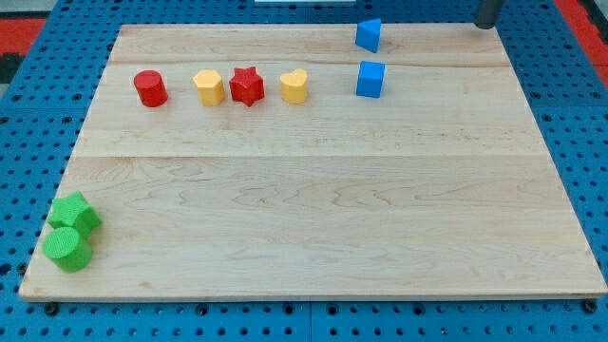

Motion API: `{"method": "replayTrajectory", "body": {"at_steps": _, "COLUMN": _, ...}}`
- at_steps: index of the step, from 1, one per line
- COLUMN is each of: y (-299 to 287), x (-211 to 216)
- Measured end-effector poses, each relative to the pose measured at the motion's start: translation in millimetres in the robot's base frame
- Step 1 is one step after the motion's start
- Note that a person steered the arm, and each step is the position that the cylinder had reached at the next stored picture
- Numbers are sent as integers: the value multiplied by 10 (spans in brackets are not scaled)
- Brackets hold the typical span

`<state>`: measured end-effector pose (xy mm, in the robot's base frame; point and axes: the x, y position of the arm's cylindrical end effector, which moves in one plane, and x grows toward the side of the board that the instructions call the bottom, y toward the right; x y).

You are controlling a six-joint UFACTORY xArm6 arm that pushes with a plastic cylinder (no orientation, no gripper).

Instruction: Push the blue cube to the bottom right of the blue triangle

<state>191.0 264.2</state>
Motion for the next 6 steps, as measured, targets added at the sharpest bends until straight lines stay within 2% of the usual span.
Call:
{"method": "replayTrajectory", "body": {"at_steps": 2, "y": -915, "x": 6}}
{"method": "replayTrajectory", "body": {"at_steps": 3, "y": -1614, "x": 8}}
{"method": "replayTrajectory", "body": {"at_steps": 4, "y": -2075, "x": 70}}
{"method": "replayTrajectory", "body": {"at_steps": 6, "y": -2073, "x": 749}}
